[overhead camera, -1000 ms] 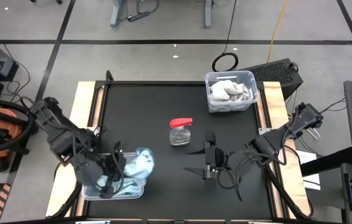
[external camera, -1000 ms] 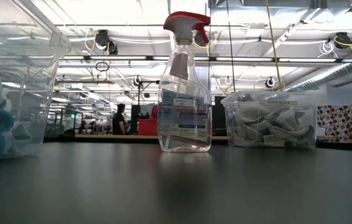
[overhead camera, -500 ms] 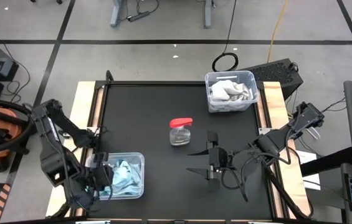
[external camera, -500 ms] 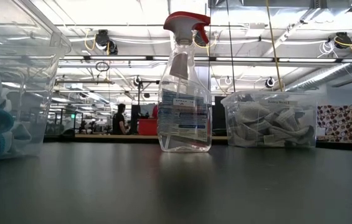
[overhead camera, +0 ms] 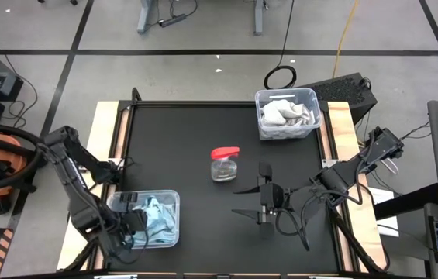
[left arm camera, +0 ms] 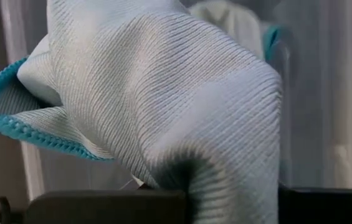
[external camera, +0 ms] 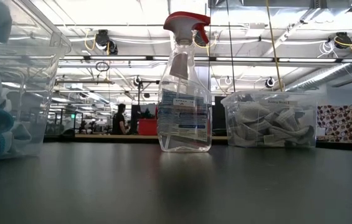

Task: Sort microfiber towel by color & place in baskets
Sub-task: Put the blue towel on the bottom transparent bin

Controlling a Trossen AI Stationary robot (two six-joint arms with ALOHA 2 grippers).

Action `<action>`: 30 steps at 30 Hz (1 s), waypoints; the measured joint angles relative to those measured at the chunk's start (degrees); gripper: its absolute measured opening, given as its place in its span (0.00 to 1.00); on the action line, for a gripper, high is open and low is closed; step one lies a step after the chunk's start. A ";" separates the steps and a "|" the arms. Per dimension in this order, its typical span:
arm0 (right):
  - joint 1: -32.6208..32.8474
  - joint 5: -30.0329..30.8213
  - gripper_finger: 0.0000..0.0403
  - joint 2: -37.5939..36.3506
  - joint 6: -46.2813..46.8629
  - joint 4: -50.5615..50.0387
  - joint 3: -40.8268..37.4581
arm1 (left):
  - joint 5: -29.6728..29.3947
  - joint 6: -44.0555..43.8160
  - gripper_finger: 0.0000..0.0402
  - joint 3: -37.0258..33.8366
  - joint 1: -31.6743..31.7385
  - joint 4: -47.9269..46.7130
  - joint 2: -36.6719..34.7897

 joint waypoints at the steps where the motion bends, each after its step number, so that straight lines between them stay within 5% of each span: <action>1: 0.00 -0.13 0.52 0.00 0.02 -0.02 0.00 | 0.45 0.37 0.06 -1.02 0.13 0.78 0.00; 9: 0.37 -0.16 0.52 0.02 0.90 -0.32 0.00 | 1.12 2.34 0.10 -8.40 2.04 12.19 -0.02; 22: 0.58 -0.16 0.52 0.02 2.48 -0.60 0.00 | 6.20 5.10 0.13 -13.83 5.29 15.86 -0.02; 30: 1.01 -0.16 0.52 0.02 2.96 -1.45 0.00 | 6.41 5.03 0.35 -13.51 5.31 16.91 -0.02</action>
